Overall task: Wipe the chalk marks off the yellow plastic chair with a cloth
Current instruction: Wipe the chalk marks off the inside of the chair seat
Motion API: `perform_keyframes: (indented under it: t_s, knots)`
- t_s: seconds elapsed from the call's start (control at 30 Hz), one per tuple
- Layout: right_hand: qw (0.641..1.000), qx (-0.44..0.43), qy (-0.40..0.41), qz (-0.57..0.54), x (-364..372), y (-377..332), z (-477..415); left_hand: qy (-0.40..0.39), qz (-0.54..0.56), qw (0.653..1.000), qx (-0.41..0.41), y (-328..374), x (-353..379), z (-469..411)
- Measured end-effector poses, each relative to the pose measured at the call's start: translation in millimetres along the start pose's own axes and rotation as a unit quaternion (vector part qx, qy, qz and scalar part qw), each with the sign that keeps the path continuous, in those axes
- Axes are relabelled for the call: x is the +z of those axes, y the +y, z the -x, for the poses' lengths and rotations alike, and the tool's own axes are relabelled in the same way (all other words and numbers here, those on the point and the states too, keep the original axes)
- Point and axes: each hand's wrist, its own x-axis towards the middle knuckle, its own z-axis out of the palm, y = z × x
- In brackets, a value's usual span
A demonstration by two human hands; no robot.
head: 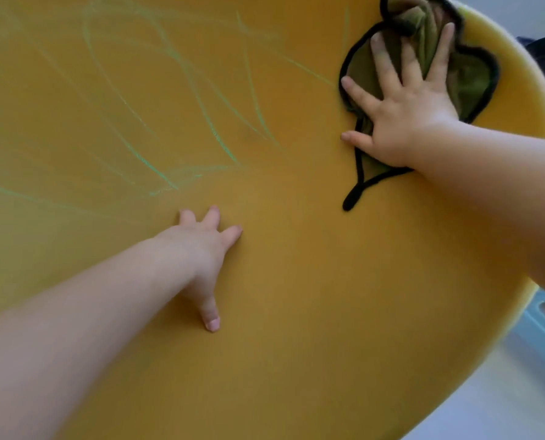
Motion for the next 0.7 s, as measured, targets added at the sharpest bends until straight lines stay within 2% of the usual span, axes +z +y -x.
perform_keyframes:
  t_s: [0.13,0.27,0.33,0.4,0.47,0.57,0.63,0.7]
  knots:
    - [0.986,-0.069,-0.081,-0.126,0,-82,21,-0.008,-0.015,1.000,-0.001,4,-3,-1]
    - [0.944,-0.174,-0.127,-0.249,-16,-156,66,-0.006,-0.018,1.000,0.000,4,-4,0]
    - [0.926,-0.238,-0.122,-0.266,-19,-158,82,-0.008,-0.009,1.000,0.002,3,-3,1]
    - [0.924,-0.279,-0.108,-0.239,-13,-132,84,-0.010,0.010,1.000,0.007,1,-2,1]
    - [0.949,-0.251,-0.082,-0.173,2,-86,68,-0.012,0.017,1.000,0.012,-1,-1,1]
    - [0.994,-0.087,-0.041,-0.059,10,-17,24,-0.007,-0.006,1.000,0.016,0,0,0]
    - [0.998,-0.033,-0.035,-0.028,6,-6,6,-0.008,-0.016,1.000,0.017,1,-1,-1]
    - [0.997,-0.013,-0.041,-0.059,3,-29,4,-0.011,-0.022,1.000,0.015,2,-2,-1]
